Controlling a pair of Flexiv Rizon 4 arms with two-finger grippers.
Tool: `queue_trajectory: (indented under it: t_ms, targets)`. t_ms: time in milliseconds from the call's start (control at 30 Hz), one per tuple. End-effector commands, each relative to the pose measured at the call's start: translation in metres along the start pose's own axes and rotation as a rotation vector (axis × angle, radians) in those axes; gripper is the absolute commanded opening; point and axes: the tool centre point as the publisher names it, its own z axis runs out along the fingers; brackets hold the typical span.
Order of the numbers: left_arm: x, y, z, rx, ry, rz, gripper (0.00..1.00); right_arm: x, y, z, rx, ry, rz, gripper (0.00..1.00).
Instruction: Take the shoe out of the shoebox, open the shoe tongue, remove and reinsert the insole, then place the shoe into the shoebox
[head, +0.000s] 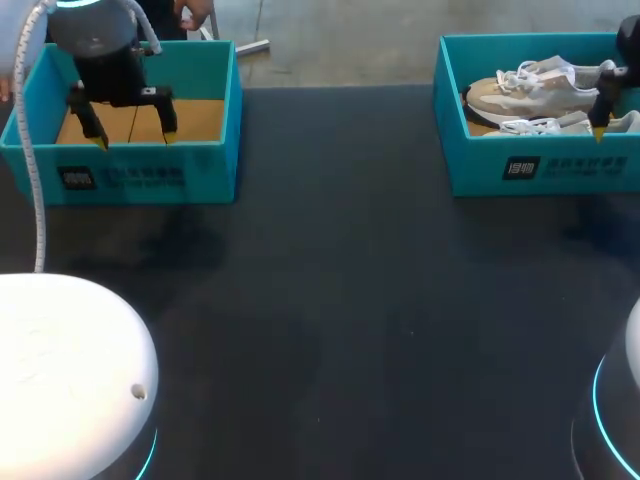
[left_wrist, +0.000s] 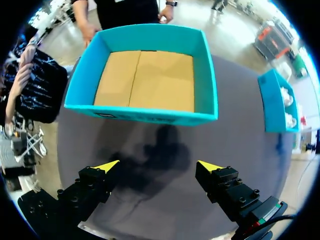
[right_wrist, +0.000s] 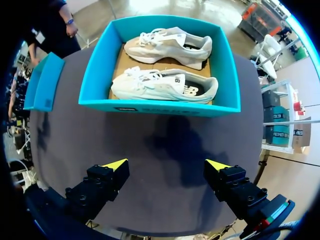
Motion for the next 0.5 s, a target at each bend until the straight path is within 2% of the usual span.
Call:
queue_trajectory:
  t_ms: [33, 200, 433, 500]
  targets:
    - [-0.004, 0.001, -0.005, -0.022, 0.0, 0.046, 1.0, 0.001, 0.001, -0.004, -0.001, -0.009, -0.011, 1.0]
    - [-0.008, 0.004, -0.005, -0.028, 0.005, 0.075, 1.0, 0.002, 0.002, -0.004, 0.005, -0.014, -0.037, 1.0]
    - [-0.012, 0.004, -0.004, -0.039, 0.023, 0.069, 1.0, 0.01, -0.008, -0.007, 0.012, -0.013, -0.154, 1.0]
    - [-0.012, 0.003, -0.004, -0.043, 0.016, 0.056, 1.0, 0.01, -0.008, -0.007, 0.023, -0.025, -0.118, 1.0]
